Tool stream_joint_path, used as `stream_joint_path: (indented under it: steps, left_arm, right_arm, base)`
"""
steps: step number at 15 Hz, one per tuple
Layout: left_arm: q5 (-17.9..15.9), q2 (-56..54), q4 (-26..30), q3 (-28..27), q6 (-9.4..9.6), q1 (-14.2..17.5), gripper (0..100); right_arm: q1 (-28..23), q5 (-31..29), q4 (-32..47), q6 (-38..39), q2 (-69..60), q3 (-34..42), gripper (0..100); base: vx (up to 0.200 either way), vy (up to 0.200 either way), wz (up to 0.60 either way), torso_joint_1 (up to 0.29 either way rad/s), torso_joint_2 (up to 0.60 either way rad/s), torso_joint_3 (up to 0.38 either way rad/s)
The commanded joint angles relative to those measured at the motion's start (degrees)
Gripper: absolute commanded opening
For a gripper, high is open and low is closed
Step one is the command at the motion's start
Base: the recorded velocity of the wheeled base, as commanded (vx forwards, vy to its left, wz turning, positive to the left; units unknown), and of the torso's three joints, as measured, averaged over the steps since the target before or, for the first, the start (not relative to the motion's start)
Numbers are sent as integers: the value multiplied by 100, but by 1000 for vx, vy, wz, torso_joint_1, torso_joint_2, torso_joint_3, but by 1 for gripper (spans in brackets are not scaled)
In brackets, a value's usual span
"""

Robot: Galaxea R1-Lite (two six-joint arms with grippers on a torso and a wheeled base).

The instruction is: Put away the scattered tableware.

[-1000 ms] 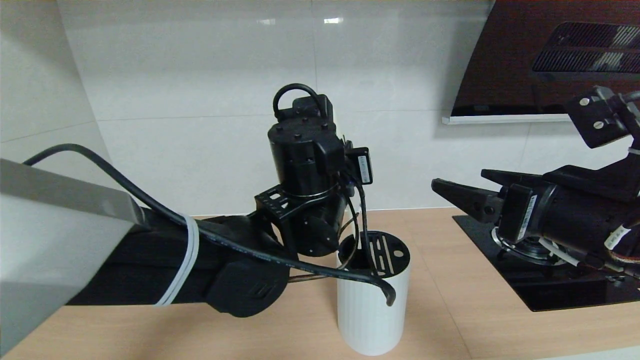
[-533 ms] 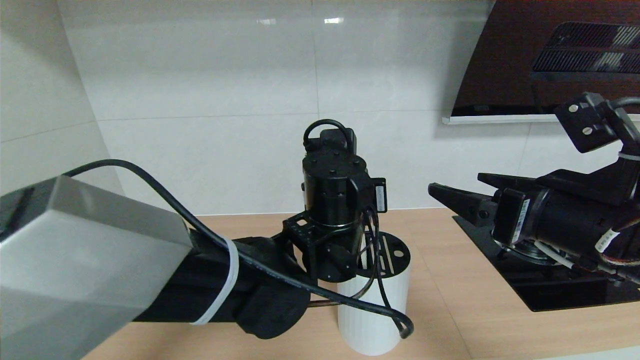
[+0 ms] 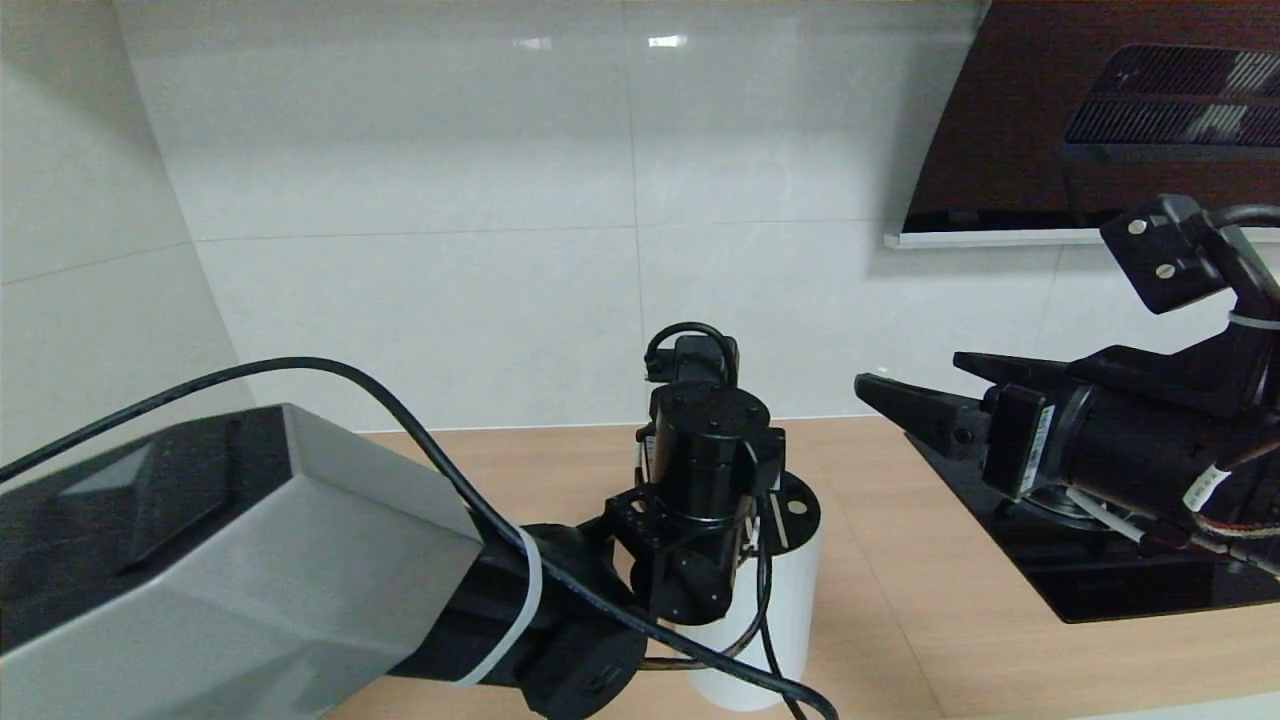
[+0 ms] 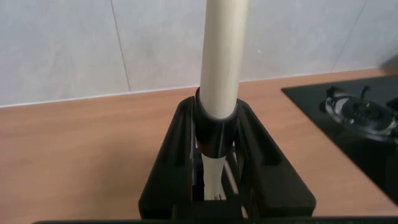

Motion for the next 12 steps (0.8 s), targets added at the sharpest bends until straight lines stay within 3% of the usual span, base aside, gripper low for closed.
stream_joint_path:
  steps: [1,5,6,12]
  left_arm:
    - [3,62,-2,103,-34,-24,0]
    - [-6,115,-2,130,-34,-103,0]
    - [-6,124,-2,138,-34,-112,100]
    - [-6,97,-20,130,-34,-112,100]
  right_arm:
    - [-7,-2,-3,-3,10,2,100]
    - [-7,-2,-3,-3,19,2,100]
    - [-7,-2,-3,6,19,2,100]
    - [-7,-2,-3,6,19,2,100]
  base:
    - [0,0,0,0,0,0]
    - [0,0,0,0,0,0]
    - [0,0,0,0,0,0]
    - [0,0,0,0,0,0]
